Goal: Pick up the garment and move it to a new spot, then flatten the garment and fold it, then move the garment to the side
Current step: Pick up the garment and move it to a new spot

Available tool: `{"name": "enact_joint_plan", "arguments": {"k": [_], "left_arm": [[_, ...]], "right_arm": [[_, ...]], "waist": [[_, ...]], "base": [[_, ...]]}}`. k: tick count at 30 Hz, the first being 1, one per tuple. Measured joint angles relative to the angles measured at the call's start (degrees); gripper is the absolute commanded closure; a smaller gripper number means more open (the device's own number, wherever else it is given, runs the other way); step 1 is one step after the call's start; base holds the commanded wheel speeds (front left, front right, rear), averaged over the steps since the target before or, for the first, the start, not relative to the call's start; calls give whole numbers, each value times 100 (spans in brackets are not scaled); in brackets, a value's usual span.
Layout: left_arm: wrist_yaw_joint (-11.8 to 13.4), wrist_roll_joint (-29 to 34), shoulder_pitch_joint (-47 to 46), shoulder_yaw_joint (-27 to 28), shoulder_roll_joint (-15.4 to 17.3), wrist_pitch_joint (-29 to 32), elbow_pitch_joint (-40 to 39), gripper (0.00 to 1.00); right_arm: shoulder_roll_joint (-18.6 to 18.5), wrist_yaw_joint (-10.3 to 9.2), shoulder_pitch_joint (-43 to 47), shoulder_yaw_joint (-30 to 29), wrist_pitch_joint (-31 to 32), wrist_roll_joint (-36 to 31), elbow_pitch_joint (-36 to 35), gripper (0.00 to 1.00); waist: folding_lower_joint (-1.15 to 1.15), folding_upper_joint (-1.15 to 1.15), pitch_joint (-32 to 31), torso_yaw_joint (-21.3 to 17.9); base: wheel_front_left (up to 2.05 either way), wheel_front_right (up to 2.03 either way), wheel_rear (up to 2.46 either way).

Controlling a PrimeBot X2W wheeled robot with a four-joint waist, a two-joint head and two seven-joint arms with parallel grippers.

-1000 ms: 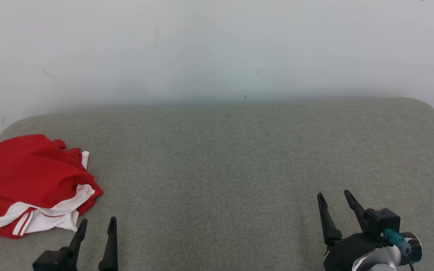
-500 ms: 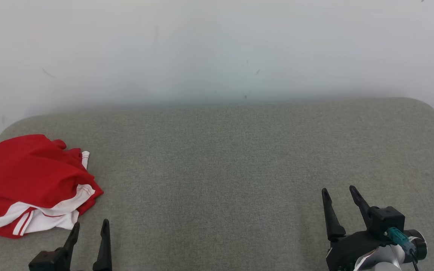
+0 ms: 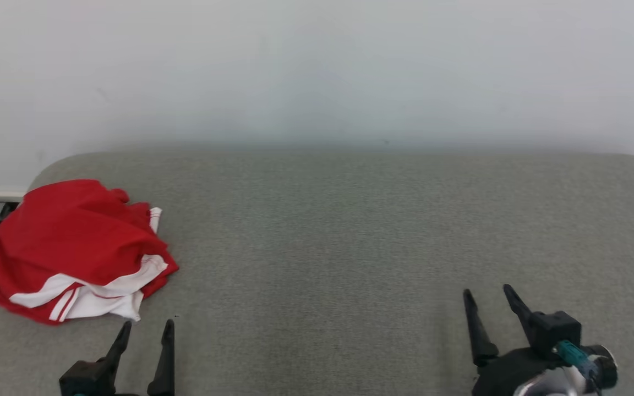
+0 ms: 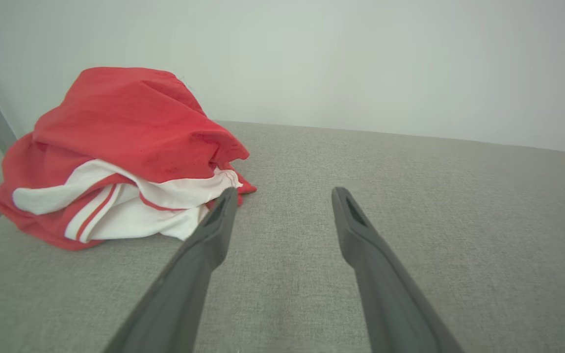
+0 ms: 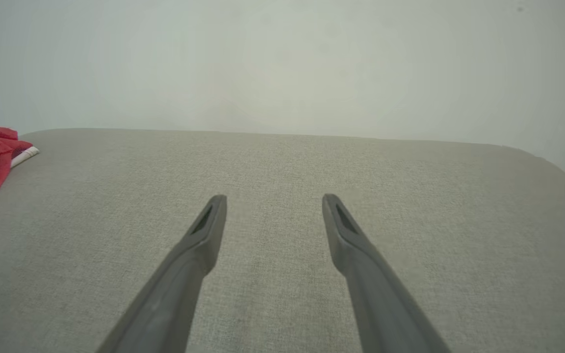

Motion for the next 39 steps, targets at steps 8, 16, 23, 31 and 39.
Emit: {"name": "enact_joint_plan", "arguments": {"k": [8, 16, 23, 31, 39], "left_arm": [[110, 4, 450, 307, 138, 7, -101, 0], [154, -2, 597, 444, 211, 59, -223, 0], [-79, -53, 280, 190, 214, 356, -172, 0], [-682, -238, -944, -201, 204, 1228, 267, 0], [-712, -481, -2187, 153, 86, 2063, 1168, 0]], "right_arm": [[269, 145, -460, 428, 177, -77, 37, 0], [243, 158, -427, 348, 232, -76, 127, 0], [124, 107, -114, 71, 169, -33, -5, 0], [49, 99, 133, 94, 186, -96, -495, 0], [-114, 54, 292, 237, 428, -436, -1343, 0]], "waist": [[0, 0, -7, 584], [0, 0, -9, 1233], [0, 0, 2, 1816], [0, 0, 101, 2342], [0, 0, 585, 2361]], "base": [[0, 0, 0], [0, 0, 0], [0, 0, 0], [0, 0, 0], [0, 0, 0]]}}
